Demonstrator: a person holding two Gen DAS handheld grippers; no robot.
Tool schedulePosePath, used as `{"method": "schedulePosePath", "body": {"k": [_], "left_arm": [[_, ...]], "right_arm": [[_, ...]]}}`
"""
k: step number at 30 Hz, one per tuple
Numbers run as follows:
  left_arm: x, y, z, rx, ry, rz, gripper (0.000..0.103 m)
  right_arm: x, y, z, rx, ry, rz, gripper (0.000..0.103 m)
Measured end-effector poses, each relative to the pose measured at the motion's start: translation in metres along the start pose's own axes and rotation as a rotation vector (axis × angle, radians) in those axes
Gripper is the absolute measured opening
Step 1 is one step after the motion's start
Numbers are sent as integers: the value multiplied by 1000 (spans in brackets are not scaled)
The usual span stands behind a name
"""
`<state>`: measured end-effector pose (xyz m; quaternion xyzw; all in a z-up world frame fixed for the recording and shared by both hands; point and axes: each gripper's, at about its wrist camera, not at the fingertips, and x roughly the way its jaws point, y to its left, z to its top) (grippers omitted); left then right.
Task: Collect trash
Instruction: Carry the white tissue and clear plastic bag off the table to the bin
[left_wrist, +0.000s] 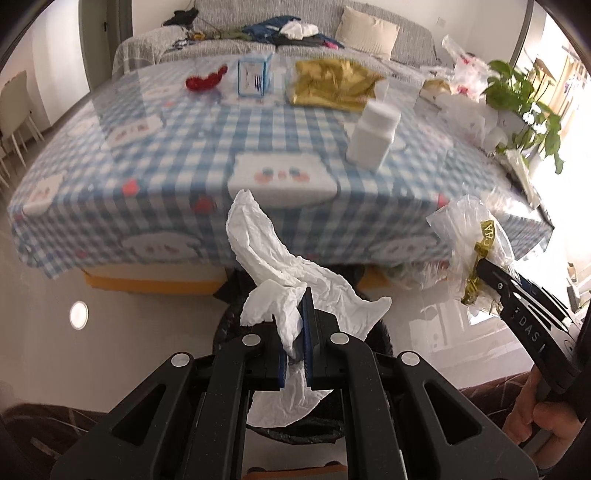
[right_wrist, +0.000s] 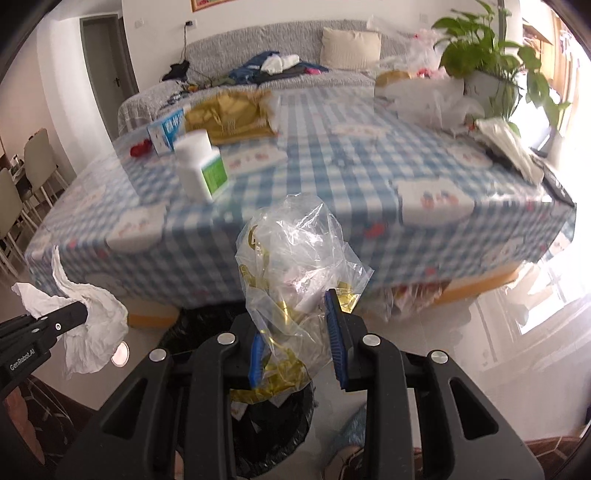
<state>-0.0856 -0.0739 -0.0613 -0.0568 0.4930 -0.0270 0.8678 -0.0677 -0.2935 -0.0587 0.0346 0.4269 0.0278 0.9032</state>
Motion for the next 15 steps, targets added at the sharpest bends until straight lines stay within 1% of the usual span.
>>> {"method": "schedulePosePath", "body": {"k": [8, 15], "left_arm": [[41, -5, -25, 7, 33, 28, 6], [78, -1, -34, -12, 77, 57, 6]], "right_arm": [[28, 4, -22, -21, 54, -5, 27], [43, 7, -35, -40, 67, 0, 28]]}}
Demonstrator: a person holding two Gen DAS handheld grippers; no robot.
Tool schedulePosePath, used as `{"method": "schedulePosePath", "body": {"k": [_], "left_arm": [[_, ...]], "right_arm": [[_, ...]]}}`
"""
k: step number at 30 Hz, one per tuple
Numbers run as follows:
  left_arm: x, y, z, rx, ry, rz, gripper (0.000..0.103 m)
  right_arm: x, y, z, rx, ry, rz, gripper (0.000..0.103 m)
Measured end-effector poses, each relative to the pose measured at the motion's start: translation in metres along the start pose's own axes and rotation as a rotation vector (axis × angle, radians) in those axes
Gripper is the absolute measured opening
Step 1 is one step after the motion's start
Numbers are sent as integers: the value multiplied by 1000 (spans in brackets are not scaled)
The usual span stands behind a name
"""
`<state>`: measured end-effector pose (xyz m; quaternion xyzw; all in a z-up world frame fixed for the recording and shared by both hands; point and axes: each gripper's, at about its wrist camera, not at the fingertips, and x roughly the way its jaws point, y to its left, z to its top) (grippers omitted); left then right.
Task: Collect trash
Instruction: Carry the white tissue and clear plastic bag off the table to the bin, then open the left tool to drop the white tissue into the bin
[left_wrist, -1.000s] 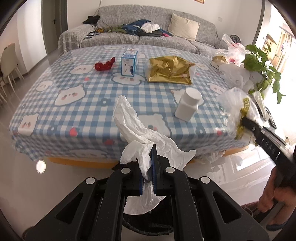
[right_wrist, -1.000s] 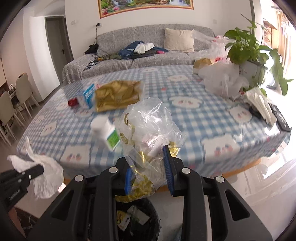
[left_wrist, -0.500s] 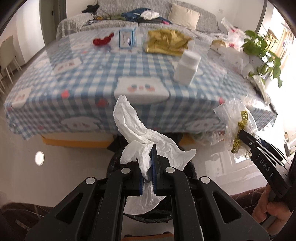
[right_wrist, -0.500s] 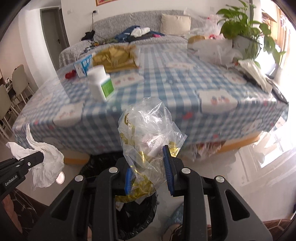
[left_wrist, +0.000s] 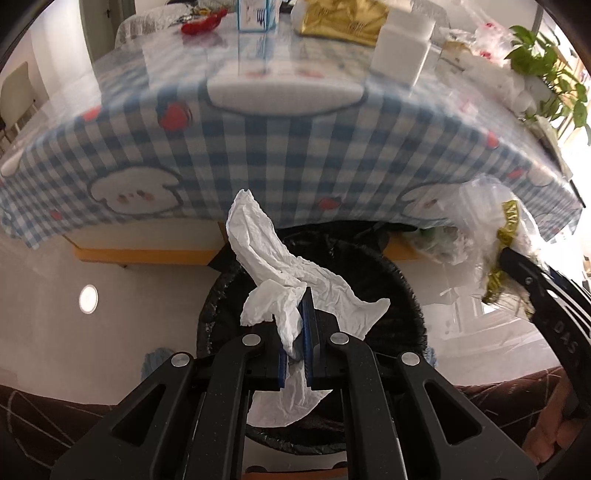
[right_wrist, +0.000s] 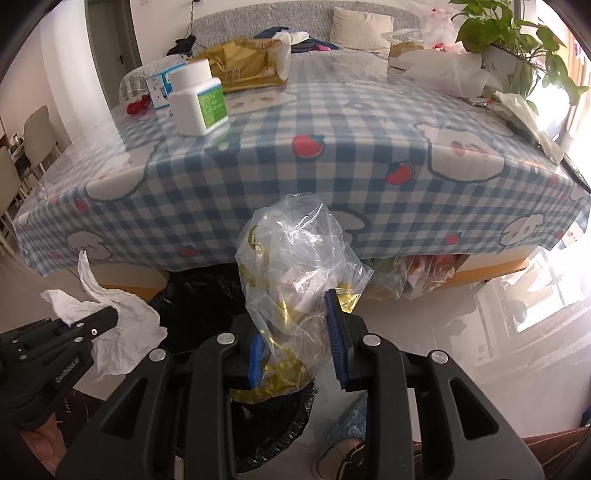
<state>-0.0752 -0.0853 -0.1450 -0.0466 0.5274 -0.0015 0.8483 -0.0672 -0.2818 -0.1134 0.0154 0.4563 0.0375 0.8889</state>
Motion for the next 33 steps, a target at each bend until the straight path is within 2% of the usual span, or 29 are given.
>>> {"method": "schedulePosePath", "body": {"k": [10, 16, 20, 23, 28, 33], "left_arm": [[31, -19, -6, 33, 39, 10, 6], [35, -38, -8, 69, 32, -13, 6], [34, -46, -8, 74, 16, -25, 11], [34, -45, -8, 68, 8, -13, 32], [31, -31, -11, 53, 6, 7, 48], [30, -13, -15, 45, -8, 34, 72]], "right_arm": [[13, -17, -6, 43, 29, -24, 28], [14, -29, -8, 70, 33, -38, 28], [14, -32, -8, 79, 33, -37, 28], [14, -30, -8, 75, 35, -39, 28], [18, -19, -11, 61, 52, -30, 29], [23, -1, -17, 49, 65, -15, 29]]}}
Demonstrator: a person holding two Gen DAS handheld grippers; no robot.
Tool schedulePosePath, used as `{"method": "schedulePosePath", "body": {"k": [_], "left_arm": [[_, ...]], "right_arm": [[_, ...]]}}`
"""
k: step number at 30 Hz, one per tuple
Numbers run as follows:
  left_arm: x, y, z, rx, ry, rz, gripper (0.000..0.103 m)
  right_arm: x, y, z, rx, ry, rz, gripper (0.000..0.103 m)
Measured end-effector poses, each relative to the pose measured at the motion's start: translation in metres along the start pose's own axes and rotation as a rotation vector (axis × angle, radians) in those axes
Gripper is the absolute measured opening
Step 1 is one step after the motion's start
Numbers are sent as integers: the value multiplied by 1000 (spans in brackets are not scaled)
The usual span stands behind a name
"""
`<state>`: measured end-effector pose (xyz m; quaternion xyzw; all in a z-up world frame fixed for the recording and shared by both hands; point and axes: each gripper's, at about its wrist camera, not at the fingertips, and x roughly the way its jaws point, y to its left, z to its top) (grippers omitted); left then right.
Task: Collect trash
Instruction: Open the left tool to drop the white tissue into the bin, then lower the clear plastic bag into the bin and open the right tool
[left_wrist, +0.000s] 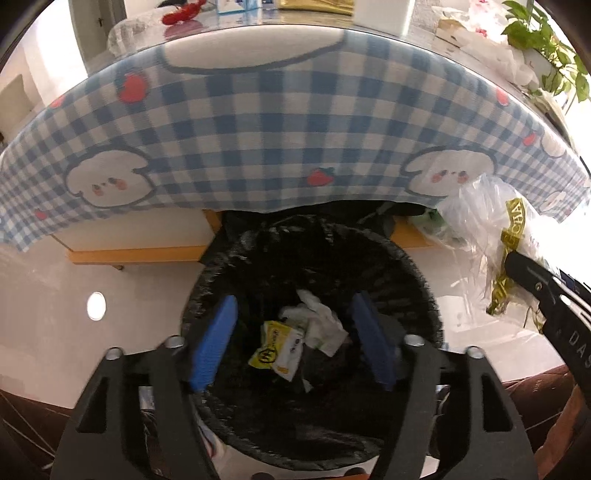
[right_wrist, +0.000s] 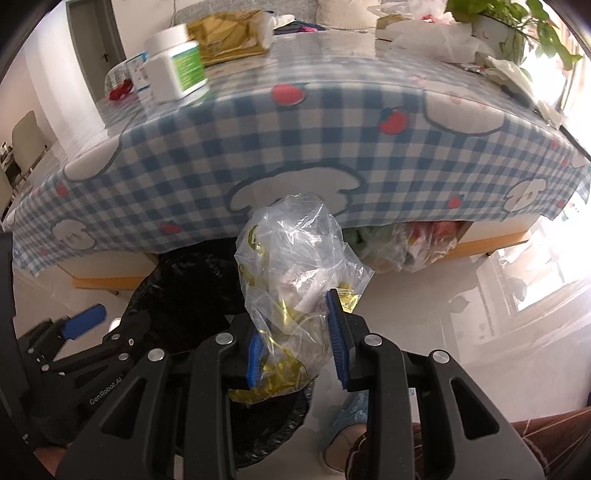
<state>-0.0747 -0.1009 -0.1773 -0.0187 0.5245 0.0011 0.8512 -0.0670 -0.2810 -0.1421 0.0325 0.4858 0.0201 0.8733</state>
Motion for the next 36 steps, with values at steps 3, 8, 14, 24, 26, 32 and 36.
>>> {"method": "schedulePosePath", "body": {"k": [3, 8, 14, 24, 26, 32, 36], "left_arm": [[0, 12, -1, -11, -6, 1, 77], [-2, 38, -4, -38, -28, 19, 89], [-10, 73, -6, -92, -55, 43, 97], [-24, 112, -8, -141, -76, 48, 97], [-25, 117, -8, -143, -76, 53, 97], [-27, 126, -11, -136, -74, 64, 97], [-26, 128, -11, -127, -79, 78, 97]], "right_arm": [[4, 12, -5, -14, 11, 6, 29], [9, 31, -8, -28, 24, 18, 29], [14, 59, -7, -51, 34, 38, 29], [19, 99, -10, -84, 39, 71, 29], [20, 105, -11, -92, 41, 74, 29], [23, 119, -12, -109, 47, 83, 33], [23, 126, -13, -124, 42, 75, 38]]}}
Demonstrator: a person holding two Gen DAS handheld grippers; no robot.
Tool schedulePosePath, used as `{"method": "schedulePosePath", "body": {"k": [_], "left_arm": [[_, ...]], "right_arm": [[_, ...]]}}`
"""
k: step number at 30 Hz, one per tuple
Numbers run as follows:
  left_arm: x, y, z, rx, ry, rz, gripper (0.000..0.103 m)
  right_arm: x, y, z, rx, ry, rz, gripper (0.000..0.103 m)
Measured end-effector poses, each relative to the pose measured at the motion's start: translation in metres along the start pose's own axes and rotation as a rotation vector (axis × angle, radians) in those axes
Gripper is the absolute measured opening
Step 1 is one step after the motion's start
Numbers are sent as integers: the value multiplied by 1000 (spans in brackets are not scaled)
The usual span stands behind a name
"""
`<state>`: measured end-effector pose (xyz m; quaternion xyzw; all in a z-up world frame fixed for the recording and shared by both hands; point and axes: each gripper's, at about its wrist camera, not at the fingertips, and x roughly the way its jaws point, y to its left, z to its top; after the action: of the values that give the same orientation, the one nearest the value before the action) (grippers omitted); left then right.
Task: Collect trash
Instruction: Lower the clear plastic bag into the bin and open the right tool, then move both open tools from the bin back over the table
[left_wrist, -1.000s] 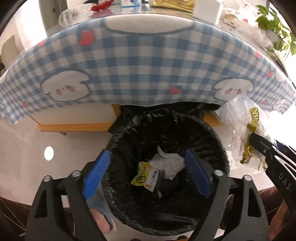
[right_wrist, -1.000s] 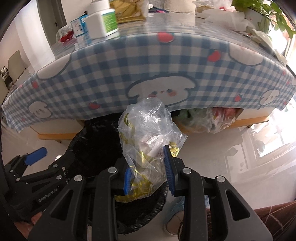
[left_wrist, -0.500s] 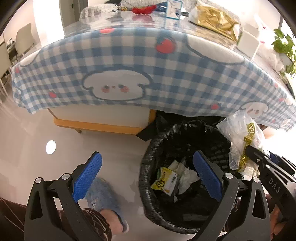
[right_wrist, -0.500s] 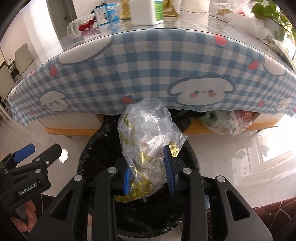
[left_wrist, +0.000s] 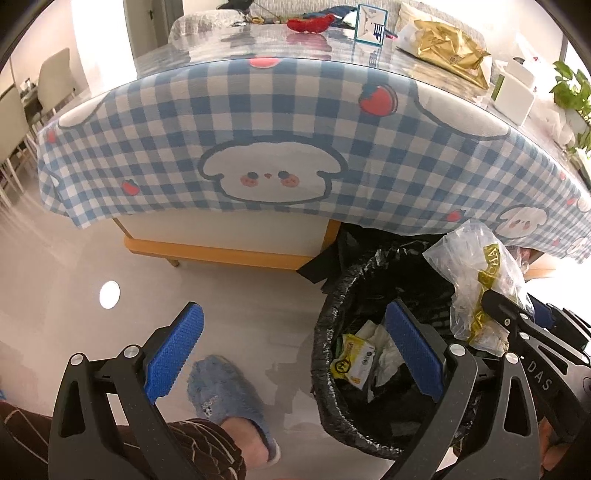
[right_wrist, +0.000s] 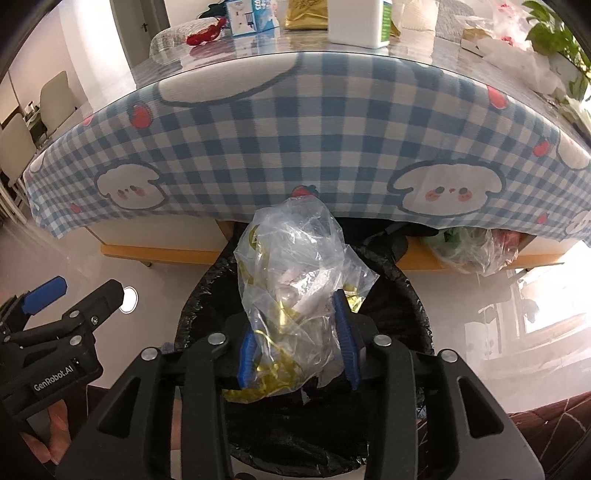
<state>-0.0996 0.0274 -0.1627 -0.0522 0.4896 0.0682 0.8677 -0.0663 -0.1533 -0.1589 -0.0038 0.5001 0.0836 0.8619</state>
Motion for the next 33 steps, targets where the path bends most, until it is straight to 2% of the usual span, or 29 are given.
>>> {"method": "schedulePosePath", "body": {"k": [7, 9, 12, 18, 21, 33], "left_arm": [[2, 1, 0, 1, 2, 5, 97], [2, 1, 1, 3, 1, 12, 97], [1, 3, 3, 1, -2, 15, 97], [-17, 4, 13, -2, -35, 22, 97], [-34, 3, 20, 6, -60, 22, 97], [-94, 2, 52, 26, -131, -21, 97]], "right_arm": [[-1, 1, 0, -2, -5, -5, 57], [-3, -1, -1, -1, -12, -9, 66], [-7, -2, 1, -5, -21, -13, 75], [-25, -4, 9, -14, -66, -28, 93], [-40, -5, 15, -13, -103, -37, 95], [-106, -6, 48, -21, -227, -75, 95]]}}
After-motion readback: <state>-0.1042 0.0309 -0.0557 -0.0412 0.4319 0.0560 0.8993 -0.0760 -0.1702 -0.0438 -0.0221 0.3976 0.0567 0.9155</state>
